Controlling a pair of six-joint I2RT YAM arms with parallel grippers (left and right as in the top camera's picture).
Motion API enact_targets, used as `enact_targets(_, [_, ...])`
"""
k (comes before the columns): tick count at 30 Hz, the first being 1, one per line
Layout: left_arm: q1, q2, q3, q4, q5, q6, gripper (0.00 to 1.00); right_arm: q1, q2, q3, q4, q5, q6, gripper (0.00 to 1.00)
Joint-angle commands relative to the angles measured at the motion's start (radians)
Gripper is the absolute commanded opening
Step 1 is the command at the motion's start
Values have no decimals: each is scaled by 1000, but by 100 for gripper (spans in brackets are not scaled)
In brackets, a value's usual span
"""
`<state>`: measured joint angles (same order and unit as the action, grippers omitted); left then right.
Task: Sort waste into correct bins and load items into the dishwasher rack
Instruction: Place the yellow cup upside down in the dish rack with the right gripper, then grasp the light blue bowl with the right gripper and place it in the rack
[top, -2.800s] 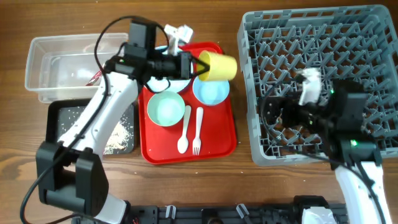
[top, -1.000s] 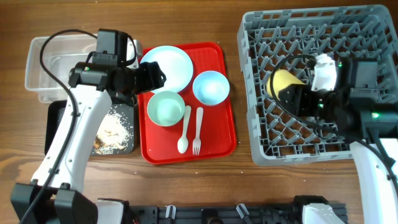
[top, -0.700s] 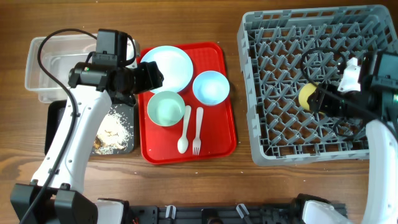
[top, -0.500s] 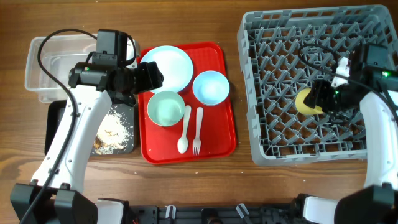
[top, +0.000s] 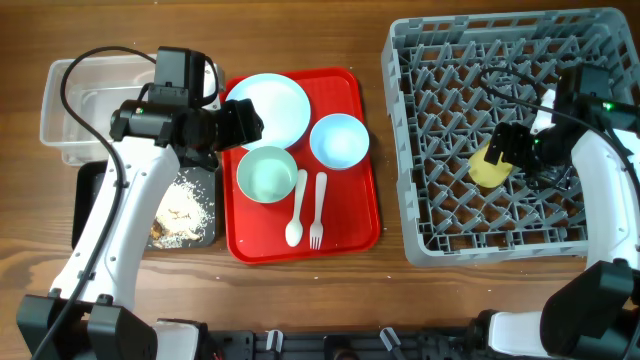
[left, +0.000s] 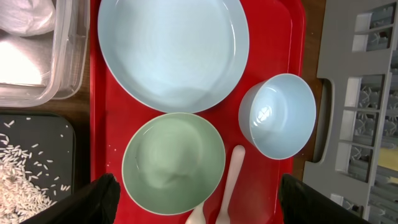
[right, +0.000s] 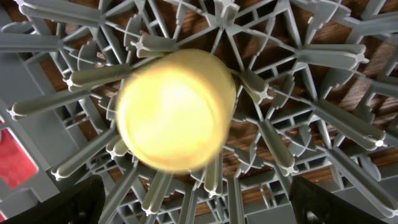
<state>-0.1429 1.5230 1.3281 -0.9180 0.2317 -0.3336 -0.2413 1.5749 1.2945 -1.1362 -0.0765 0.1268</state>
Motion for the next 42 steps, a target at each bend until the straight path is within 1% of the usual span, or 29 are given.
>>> enact_targets(1, [4, -16, 1, -8, -13, 19, 83, -3, 13, 18, 3, 16, 4, 96])
enact_targets(2, [4, -16, 1, -10, -13, 20, 83, -3, 13, 18, 3, 14, 4, 96])
enact_targets(4, [4, -16, 1, -48, -51, 11, 84, -1, 5, 21, 6, -80, -10, 95])
enact_targets(6, [4, -16, 1, -111, -162, -37, 84, 25, -23, 57, 8, -179, -51, 93])
enact_targets(7, [4, -16, 1, -153, -232, -72, 84, 55, -46, 88, 17, -211, -59, 92])
enact_targets(8, [4, -16, 1, -179, -262, -92, 85, 97, -69, 113, 35, -243, -75, 91])
enact_targets(10, [8, -16, 1, -209, -282, -125, 86, 198, -98, 135, 87, -259, -74, 91])
enact_targets(12, [17, -16, 1, -210, -282, -157, 88, 363, -97, 135, 167, -253, -60, 90])
enact_targets(13, [26, -16, 1, -214, -284, -172, 88, 409, -89, 135, 187, -232, -41, 90])
enact_targets(15, [71, -16, 1, -232, -286, -199, 88, 537, -50, 135, 253, -130, 26, 89])
enact_targets(17, [132, -16, 1, -251, -286, -200, 88, 606, -1, 135, 301, -69, 51, 86])
enact_targets(19, [197, -16, 1, -261, -286, -199, 89, 655, 82, 135, 344, 34, 131, 85])
enact_targets(21, [239, -16, 1, -261, -285, -199, 89, 674, 166, 135, 379, 43, 177, 79])
enact_targets(22, [251, -16, 1, -261, -285, -199, 90, 677, 214, 135, 393, 43, 211, 73])
enact_targets(24, [252, -16, 1, -261, -282, -199, 90, 677, 293, 135, 419, 43, 243, 68])
enact_targets(27, [252, -16, 1, -261, -282, -199, 91, 677, 377, 135, 430, 54, 272, 52])
enact_targets(28, [252, -16, 1, -261, -282, -199, 90, 677, 398, 135, 429, 54, 292, 49])
enact_targets(29, [252, -16, 1, -261, -282, -199, 91, 677, 409, 135, 430, 54, 300, 48])
enact_targets(30, [252, -16, 1, -261, -282, -199, 91, 677, 416, 135, 429, 54, 300, 44])
enact_targets(31, [252, -16, 1, -261, -282, -199, 91, 677, 428, 134, 426, 54, 300, 34])
enact_targets(32, [252, -16, 1, -261, -282, -199, 91, 677, 431, 127, 425, 54, 320, 34])
enact_targets(34, [252, -16, 1, -261, -282, -199, 91, 677, 431, 122, 426, 54, 321, 27])
enact_targets(36, [252, -16, 1, -261, -282, -199, 91, 677, 431, 122, 426, 54, 321, 13])
enact_targets(37, [252, -16, 1, -261, -282, -199, 91, 677, 431, 122, 425, 54, 322, 8])
enact_targets(39, [252, -16, 1, -261, -282, -199, 91, 677, 431, 122, 420, 55, 322, 5])
enact_targets(42, [252, -16, 1, -261, -282, -199, 91, 677, 429, 123, 418, 54, 320, 4])
